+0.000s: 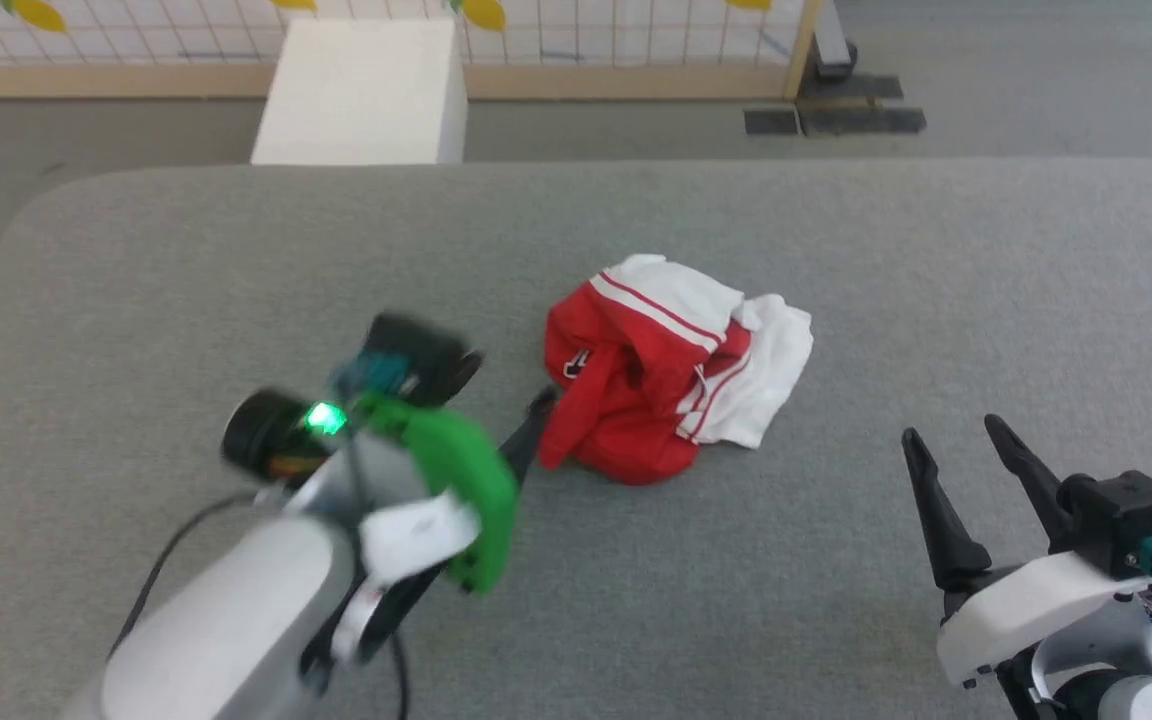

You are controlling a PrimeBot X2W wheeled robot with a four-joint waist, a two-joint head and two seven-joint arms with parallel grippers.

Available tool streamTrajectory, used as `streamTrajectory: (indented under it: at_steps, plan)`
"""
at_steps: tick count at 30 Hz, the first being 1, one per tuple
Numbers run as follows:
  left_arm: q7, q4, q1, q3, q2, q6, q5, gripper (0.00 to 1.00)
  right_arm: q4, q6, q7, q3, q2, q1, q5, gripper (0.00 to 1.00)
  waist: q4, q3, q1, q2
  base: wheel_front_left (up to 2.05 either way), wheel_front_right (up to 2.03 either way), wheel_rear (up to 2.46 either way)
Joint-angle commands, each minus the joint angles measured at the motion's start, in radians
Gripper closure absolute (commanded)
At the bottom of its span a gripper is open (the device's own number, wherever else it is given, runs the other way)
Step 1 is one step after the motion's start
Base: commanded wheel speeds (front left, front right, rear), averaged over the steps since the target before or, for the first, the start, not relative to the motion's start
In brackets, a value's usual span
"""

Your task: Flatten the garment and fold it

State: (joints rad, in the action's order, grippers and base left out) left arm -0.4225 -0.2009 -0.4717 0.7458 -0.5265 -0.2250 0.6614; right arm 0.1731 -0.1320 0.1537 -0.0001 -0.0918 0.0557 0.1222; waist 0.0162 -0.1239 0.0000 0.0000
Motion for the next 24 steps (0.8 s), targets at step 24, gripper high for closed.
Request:
streamTrajectory:
  at_steps: [24]
  plan:
    - [-0.401, 0.415, -0.441, 0.058, 0.154, 0.039, 0.045, 0.0, -0.034, 0.001, -0.068, 0.056, 0.007, -0.106, -0.008, 0.0, -0.186, -0.218, 0.0, 0.0, 0.0, 0.0, 0.0]
